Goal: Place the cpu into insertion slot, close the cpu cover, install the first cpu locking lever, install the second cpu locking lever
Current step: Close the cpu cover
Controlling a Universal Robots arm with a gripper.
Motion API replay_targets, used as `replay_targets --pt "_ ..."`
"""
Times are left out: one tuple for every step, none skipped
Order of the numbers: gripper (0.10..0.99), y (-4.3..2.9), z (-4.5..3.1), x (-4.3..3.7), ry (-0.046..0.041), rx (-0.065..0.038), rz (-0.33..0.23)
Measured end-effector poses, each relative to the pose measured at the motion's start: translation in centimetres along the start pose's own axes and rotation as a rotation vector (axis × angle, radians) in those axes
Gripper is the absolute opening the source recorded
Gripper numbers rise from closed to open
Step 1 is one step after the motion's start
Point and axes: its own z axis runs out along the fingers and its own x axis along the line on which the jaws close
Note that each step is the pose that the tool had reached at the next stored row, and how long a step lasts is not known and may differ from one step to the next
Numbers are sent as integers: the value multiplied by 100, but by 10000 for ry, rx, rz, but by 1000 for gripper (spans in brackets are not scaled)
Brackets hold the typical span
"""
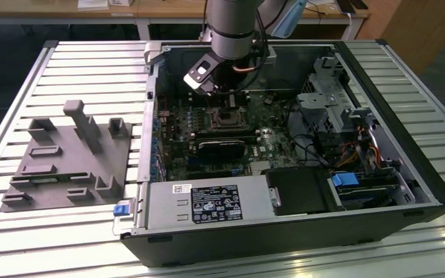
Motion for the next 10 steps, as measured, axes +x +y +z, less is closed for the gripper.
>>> replay_targets --pt "114 0 -11 1 2 0 1" --pt "114 0 -25 -1 -4 4 1" --pt "114 -1 -39 -2 -6 6 1" --pt "114 -1 -50 -2 -6 5 1" --pt "114 -1 -58 -2 -6 6 1" --pt "114 -1 -59 -2 -5 5 1" --pt "114 0 -59 -2 -5 5 0" --pt "114 8 -59 -3 -6 6 -1" --pt "114 28 -60 -4 -9 8 0" --pt "114 42 -60 -5 -8 7 0"
